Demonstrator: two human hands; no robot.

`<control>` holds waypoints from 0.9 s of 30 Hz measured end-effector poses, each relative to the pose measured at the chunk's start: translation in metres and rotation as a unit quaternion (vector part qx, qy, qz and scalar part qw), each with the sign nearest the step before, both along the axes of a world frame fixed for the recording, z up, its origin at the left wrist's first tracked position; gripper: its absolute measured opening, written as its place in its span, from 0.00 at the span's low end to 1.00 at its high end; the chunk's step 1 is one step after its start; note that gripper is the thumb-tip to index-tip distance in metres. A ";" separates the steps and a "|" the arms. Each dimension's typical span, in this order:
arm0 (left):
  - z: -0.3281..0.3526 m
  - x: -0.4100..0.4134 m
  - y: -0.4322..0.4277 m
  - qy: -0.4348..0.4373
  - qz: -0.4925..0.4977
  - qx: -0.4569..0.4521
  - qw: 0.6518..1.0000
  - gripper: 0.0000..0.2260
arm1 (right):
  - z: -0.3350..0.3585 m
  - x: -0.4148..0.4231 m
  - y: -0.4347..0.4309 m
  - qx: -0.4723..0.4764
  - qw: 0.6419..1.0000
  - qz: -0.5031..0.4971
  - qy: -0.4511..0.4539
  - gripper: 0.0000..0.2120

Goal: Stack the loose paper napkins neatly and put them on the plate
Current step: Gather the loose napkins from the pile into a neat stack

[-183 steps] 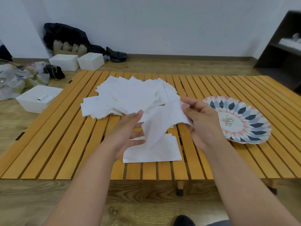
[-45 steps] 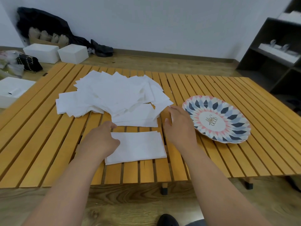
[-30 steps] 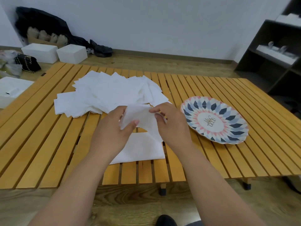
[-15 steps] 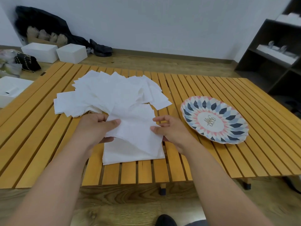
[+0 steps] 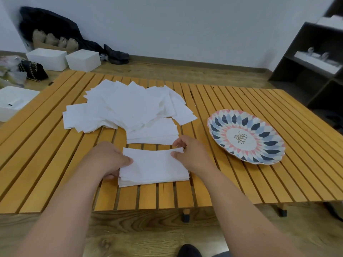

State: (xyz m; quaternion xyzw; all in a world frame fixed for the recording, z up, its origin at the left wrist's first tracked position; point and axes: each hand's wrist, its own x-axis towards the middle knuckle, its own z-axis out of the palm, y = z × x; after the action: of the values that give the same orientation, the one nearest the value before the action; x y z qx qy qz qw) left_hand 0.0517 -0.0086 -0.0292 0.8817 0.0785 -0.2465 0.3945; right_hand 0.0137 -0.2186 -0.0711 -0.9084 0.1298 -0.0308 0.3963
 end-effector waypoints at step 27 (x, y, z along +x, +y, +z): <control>-0.011 0.006 0.005 -0.026 -0.062 0.146 0.987 0.15 | -0.021 0.031 0.002 -0.283 0.954 0.090 -0.039 0.20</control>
State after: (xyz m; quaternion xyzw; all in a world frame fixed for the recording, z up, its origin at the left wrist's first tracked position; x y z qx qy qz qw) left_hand 0.0576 -0.0033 -0.0403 0.9391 0.0485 -0.2330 0.2478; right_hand 0.0445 -0.2167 -0.0922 -0.9893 0.0184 -0.0657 0.1287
